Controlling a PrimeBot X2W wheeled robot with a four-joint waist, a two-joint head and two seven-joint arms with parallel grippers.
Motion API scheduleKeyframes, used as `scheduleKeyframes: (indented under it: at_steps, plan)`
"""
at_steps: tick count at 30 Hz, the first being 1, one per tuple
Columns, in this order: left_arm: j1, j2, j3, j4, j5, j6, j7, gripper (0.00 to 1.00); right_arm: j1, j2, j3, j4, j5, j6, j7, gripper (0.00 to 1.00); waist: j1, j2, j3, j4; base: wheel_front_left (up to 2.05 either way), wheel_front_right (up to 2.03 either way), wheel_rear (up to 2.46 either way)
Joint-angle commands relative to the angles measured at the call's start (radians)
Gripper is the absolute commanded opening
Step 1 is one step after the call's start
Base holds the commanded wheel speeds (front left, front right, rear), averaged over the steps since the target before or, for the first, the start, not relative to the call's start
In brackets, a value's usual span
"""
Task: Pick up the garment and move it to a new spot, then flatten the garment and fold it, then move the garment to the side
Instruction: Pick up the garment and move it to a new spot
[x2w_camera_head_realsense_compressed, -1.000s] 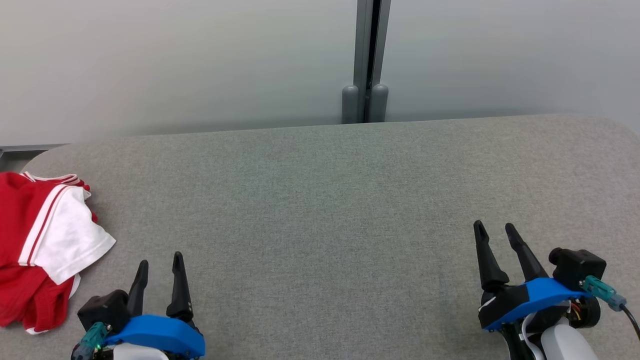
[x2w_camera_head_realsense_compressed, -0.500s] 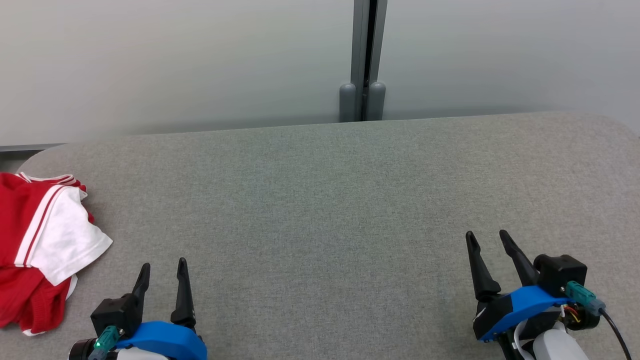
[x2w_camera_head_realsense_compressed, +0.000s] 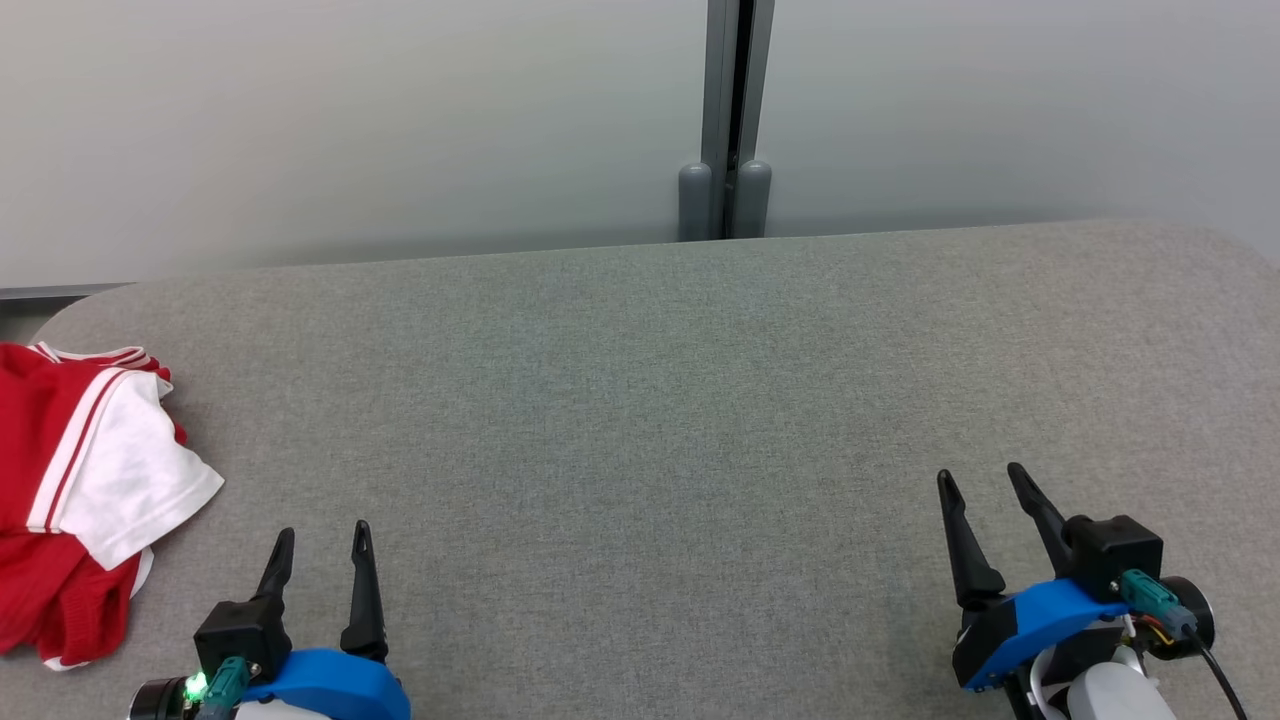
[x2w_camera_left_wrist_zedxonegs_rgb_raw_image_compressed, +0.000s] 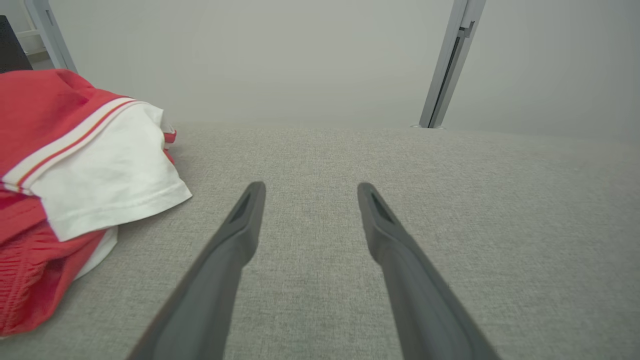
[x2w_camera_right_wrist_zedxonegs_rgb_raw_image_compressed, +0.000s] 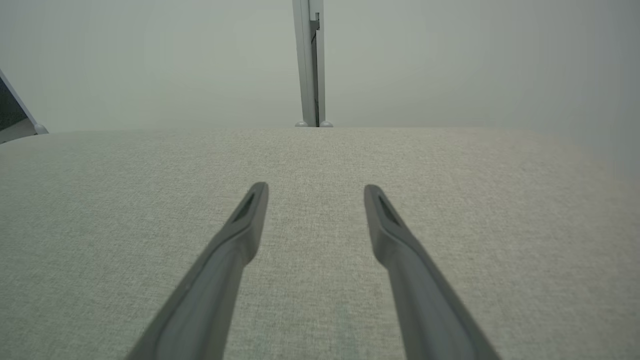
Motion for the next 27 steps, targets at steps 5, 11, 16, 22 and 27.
scheduleKeyframes:
  at_steps: [5,11,16,22,27]
  plan:
    - [0.004,-0.002,0.015,0.0,0.043,0.008,-0.017,1.0,-0.009,0.007,-0.023,0.006,-0.052,0.0,-0.017,1.0,0.0,0.0,0.001,0.0,0.0,0.0,0.0]
    - [0.001,-0.005,0.005,0.003,0.07,0.001,-0.023,1.0,-0.008,0.01,-0.03,0.01,-0.073,0.0,-0.023,1.0,0.0,0.0,0.007,0.003,0.0,0.0,0.0]
    - [-0.013,-0.007,0.008,0.0,0.067,0.003,-0.023,1.0,-0.012,0.011,-0.028,0.005,-0.07,0.0,-0.022,1.0,0.0,0.0,0.016,0.016,0.0,0.0,0.0]
    - [-0.027,-0.008,0.013,0.006,0.053,0.006,-0.022,1.0,-0.023,0.011,-0.009,0.002,-0.061,0.0,-0.022,1.0,0.0,0.0,0.043,0.061,0.0,0.0,0.0]
    - [-0.033,-0.009,0.008,0.011,0.035,0.016,-0.022,1.0,-0.033,0.011,0.02,0.004,-0.055,0.0,-0.022,1.0,0.0,0.0,0.073,0.153,0.0,0.0,0.0]
